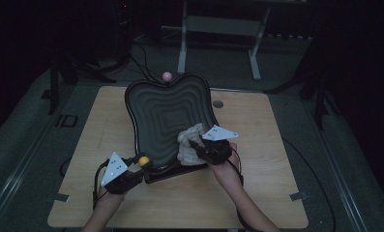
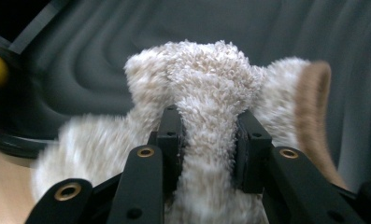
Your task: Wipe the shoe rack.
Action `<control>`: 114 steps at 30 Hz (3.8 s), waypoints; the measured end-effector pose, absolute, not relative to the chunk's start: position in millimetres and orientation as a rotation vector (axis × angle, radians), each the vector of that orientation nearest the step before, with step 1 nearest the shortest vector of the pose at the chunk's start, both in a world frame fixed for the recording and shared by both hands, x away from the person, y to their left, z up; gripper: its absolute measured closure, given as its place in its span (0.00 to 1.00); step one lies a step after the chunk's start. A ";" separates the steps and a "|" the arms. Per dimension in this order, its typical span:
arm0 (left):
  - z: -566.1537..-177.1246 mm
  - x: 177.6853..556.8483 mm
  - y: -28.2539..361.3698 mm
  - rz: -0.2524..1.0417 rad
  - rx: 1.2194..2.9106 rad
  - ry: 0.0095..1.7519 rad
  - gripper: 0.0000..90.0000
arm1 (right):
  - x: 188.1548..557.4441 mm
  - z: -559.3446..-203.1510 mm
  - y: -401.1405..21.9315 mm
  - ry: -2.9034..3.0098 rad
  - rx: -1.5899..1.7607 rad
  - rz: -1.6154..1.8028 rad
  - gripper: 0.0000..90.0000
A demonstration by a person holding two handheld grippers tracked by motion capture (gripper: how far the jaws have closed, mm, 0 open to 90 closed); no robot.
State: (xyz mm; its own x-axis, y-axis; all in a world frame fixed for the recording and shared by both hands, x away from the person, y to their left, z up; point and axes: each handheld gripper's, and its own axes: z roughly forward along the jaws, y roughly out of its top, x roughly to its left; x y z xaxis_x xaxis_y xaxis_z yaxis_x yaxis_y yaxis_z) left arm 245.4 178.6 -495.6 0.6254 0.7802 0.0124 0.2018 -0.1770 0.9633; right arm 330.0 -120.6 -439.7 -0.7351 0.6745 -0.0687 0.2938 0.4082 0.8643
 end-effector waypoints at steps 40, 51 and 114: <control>-493.5 253.3 185.3 0.540 1.746 0.758 0.67 | 286.2 -488.5 -190.9 2.237 0.942 1.100 0.77; -492.1 255.4 186.4 0.517 1.761 0.750 0.67 | 283.1 -471.0 -185.9 2.216 0.912 1.150 0.77; -492.6 261.0 190.1 0.452 1.769 0.710 0.67 | 300.7 -489.5 -112.4 2.398 0.812 1.183 0.77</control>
State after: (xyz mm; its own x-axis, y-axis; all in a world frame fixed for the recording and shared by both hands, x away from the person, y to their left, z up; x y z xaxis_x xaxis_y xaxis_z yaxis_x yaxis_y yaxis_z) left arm 261.0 190.1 -492.6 0.7454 0.6649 -0.0480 0.2377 -0.1977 0.9510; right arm 300.7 -112.4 -489.5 -0.7765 0.6279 -0.0532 0.3400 0.4886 0.8035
